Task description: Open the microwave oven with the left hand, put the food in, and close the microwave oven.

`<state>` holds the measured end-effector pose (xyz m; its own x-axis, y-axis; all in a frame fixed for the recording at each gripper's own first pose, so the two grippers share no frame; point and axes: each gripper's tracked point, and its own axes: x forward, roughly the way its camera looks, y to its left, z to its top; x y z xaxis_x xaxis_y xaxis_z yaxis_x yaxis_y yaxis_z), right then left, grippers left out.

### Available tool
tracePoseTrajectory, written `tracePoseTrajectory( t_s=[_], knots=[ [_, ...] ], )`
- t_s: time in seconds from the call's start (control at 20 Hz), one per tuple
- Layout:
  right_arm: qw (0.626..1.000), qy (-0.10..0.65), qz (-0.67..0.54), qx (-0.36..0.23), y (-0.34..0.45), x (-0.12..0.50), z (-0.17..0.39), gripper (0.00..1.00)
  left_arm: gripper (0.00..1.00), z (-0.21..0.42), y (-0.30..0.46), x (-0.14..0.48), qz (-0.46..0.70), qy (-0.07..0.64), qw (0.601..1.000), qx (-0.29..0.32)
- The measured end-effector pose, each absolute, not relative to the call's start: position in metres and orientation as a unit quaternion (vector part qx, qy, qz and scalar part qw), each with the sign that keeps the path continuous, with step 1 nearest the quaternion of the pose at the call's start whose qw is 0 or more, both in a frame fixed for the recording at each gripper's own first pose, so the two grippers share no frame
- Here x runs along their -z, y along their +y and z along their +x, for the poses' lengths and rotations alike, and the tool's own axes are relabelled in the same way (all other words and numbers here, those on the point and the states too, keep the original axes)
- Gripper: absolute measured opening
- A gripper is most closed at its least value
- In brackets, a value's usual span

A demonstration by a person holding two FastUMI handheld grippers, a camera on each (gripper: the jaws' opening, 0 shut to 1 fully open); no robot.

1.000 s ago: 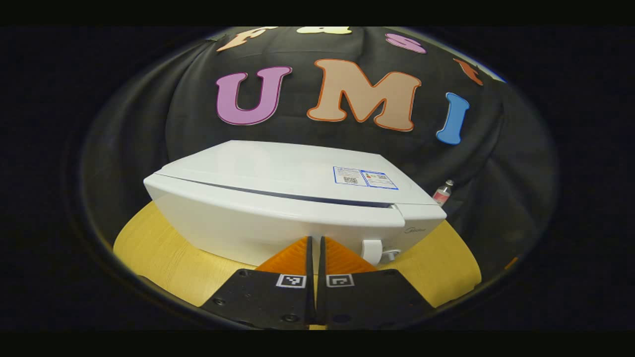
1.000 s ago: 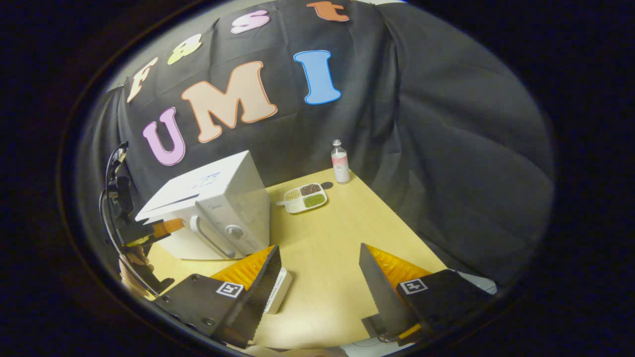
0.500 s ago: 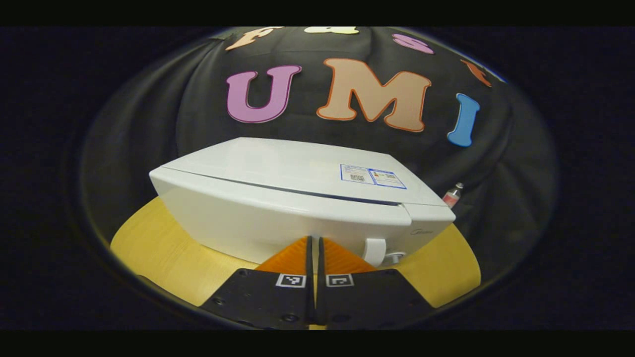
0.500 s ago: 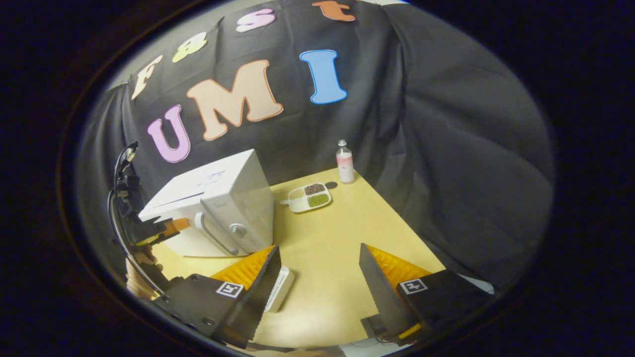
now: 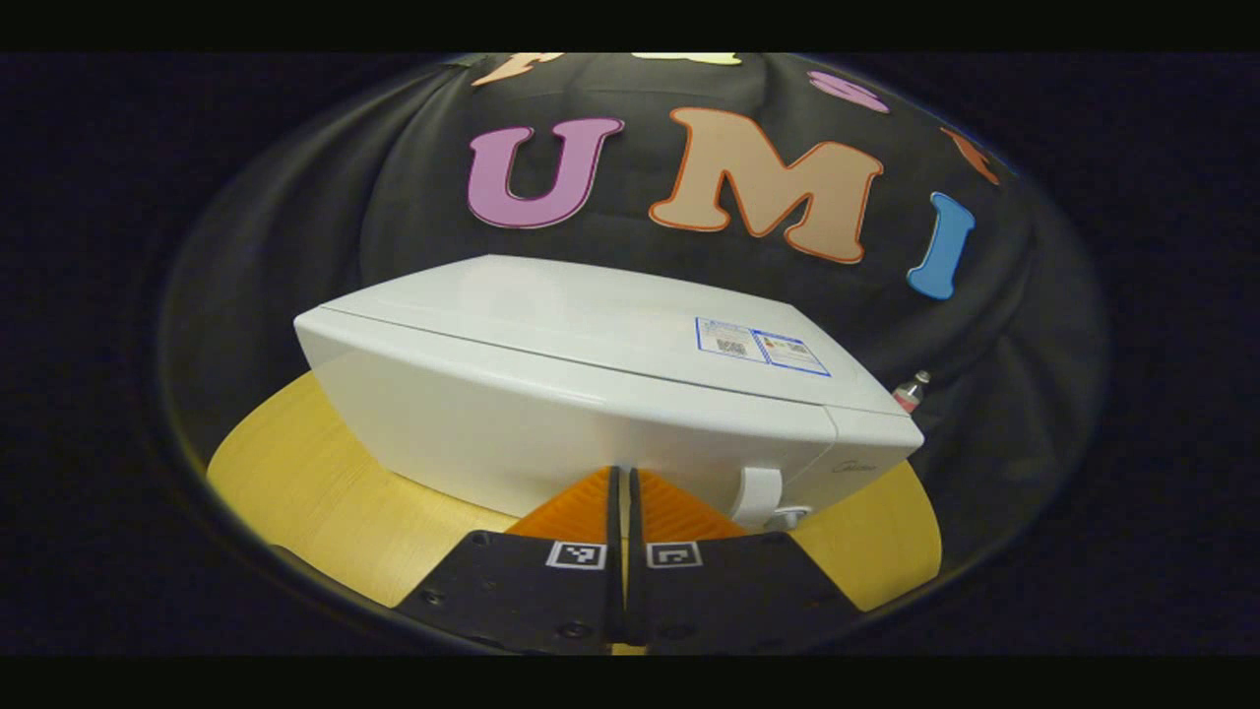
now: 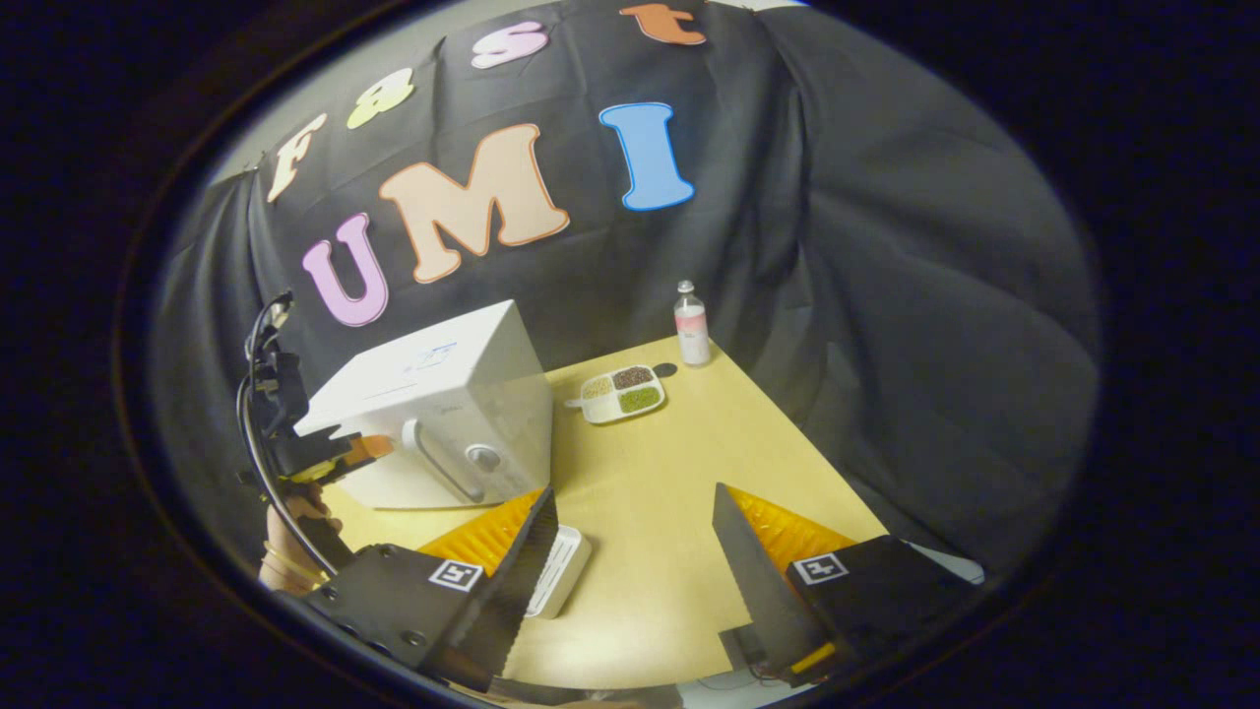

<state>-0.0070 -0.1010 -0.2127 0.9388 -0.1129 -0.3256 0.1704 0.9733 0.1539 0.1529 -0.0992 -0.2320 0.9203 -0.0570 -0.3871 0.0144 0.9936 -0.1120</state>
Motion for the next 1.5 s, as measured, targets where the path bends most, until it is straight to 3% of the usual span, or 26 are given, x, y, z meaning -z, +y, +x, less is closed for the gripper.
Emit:
tracePoseTrajectory(
  t_s=[0.4,0.5,0.55,0.7,0.8,0.95,1.0,1.05,1.1,1.15,1.25,1.3,1.35,1.4,1.45,1.5],
  knots=[
    [0.990,0.099,0.084,0.047,-0.084,0.174,-0.017,0.92,0.00,0.105,-0.100,0.177,-0.037,0.149,0.985,0.081],
    [0.992,0.087,0.079,0.043,-0.081,0.167,-0.018,0.92,0.12,0.083,-0.093,0.162,-0.032,0.133,0.987,0.083],
    [0.993,0.082,0.078,0.040,-0.080,0.164,-0.018,0.92,0.04,0.074,-0.088,0.156,-0.029,0.127,0.988,0.080],
    [0.995,0.064,0.070,0.033,-0.076,0.151,-0.018,0.92,0.05,0.052,-0.072,0.137,-0.023,0.111,0.992,0.064],
    [0.997,0.050,0.059,0.031,-0.076,0.140,-0.018,0.92,0.20,0.037,-0.056,0.118,-0.018,0.096,0.994,0.049],
    [0.998,0.038,0.048,0.018,-0.069,0.125,-0.021,0.92,0.23,0.022,-0.042,0.090,-0.007,0.073,0.997,0.030],
    [0.998,0.032,0.042,0.016,-0.069,0.119,-0.021,0.92,0.37,0.018,-0.038,0.083,-0.003,0.065,0.998,0.022],
    [0.999,0.028,0.037,0.014,-0.068,0.115,-0.021,0.98,0.51,0.015,-0.034,0.079,0.000,0.062,0.998,0.014],
    [0.999,0.026,0.033,0.013,-0.066,0.111,-0.022,0.92,0.47,0.012,-0.032,0.077,0.002,0.060,0.998,0.009],
    [0.999,0.023,0.032,0.012,-0.064,0.109,-0.022,0.98,0.57,0.009,-0.033,0.076,0.001,0.061,0.998,0.006],
    [0.999,0.017,0.031,0.007,-0.058,0.101,-0.023,0.98,0.70,0.004,-0.036,0.075,0.003,0.064,0.998,0.011],
    [0.999,0.014,0.029,0.003,-0.053,0.097,-0.024,0.98,0.69,0.003,-0.040,0.073,0.005,0.062,0.998,0.017],
    [1.000,0.011,0.027,0.000,-0.050,0.094,-0.024,0.92,0.86,0.003,-0.041,0.068,0.010,0.055,0.998,0.020],
    [1.000,0.010,0.027,-0.003,-0.047,0.092,-0.024,0.98,0.94,0.001,-0.044,0.063,0.015,0.047,0.998,0.026],
    [1.000,0.010,0.029,-0.007,-0.043,0.091,-0.024,0.98,0.99,0.002,-0.045,0.061,0.022,0.042,0.998,0.028],
    [0.999,0.010,0.030,-0.007,-0.041,0.089,-0.024,0.92,0.98,0.002,-0.046,0.058,0.029,0.038,0.998,0.030]
  ],
)
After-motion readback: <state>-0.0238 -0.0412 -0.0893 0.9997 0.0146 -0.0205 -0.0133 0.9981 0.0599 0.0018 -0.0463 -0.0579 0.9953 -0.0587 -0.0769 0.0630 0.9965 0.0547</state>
